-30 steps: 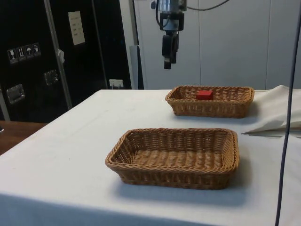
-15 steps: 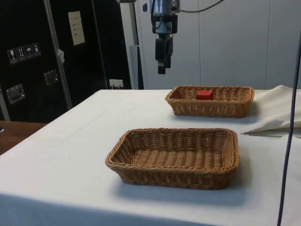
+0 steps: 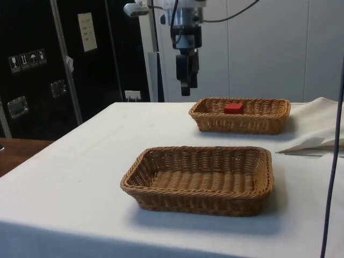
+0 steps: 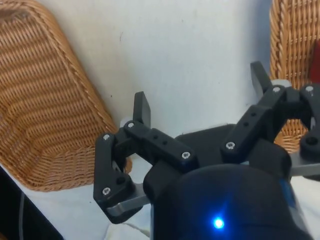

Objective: Pick up the red cube and place it into the right basket.

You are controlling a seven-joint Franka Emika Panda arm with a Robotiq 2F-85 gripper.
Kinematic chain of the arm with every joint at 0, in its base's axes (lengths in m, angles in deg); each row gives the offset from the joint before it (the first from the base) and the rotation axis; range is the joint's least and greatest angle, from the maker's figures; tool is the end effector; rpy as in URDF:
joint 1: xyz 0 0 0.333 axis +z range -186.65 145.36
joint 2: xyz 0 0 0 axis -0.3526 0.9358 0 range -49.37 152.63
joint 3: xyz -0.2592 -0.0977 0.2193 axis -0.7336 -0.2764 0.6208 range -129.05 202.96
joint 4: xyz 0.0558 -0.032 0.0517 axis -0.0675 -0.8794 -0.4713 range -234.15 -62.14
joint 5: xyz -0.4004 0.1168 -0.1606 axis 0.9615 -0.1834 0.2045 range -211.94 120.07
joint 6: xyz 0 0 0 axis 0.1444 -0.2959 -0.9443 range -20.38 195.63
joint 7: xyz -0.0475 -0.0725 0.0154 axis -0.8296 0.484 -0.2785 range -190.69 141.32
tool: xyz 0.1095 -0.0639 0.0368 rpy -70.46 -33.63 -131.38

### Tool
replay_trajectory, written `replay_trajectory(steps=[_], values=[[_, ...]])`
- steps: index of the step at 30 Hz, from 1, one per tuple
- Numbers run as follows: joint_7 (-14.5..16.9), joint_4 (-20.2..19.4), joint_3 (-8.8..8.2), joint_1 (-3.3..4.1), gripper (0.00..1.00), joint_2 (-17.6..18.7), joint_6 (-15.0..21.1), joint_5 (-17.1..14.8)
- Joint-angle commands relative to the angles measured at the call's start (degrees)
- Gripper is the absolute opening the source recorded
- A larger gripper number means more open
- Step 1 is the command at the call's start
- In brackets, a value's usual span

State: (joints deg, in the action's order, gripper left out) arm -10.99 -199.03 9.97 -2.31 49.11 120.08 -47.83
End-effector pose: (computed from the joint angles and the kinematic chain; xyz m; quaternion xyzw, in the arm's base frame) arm 0.5052 -0.0751 0.2834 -0.9993 -0.0316 -0.0108 0.0190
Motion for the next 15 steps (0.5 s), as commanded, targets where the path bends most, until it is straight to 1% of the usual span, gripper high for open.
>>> replay_trajectory(steps=[1, 2, 3, 4, 10, 11, 12, 13, 14, 15], values=[[-1.09, 0.17, 0.34, 0.17, 1.0, 0.57, -0.46, -0.11], [-1.89, 0.23, 0.57, 0.17, 1.0, 0.86, -0.57, -0.17], [-0.86, 0.0, 0.34, 0.06, 1.0, 0.4, 0.0, 0.0], [-1.89, 0.23, 0.57, 0.17, 1.0, 0.86, -0.57, -0.17], [-4.87, 0.74, 1.49, 0.34, 1.0, 1.43, -0.63, -0.17], [-4.87, 0.74, 1.49, 0.34, 1.0, 1.43, -0.63, -0.17], [-5.67, 0.92, 1.78, 0.4, 1.0, 1.55, -0.52, -0.06], [-5.1, 0.52, 1.72, 0.23, 1.0, 1.2, -0.17, 0.0], [-6.07, 0.97, 1.95, 0.4, 1.0, 1.55, -0.52, -0.06], [-6.42, 1.03, 2.12, 0.46, 1.0, 1.6, -0.46, 0.0]])
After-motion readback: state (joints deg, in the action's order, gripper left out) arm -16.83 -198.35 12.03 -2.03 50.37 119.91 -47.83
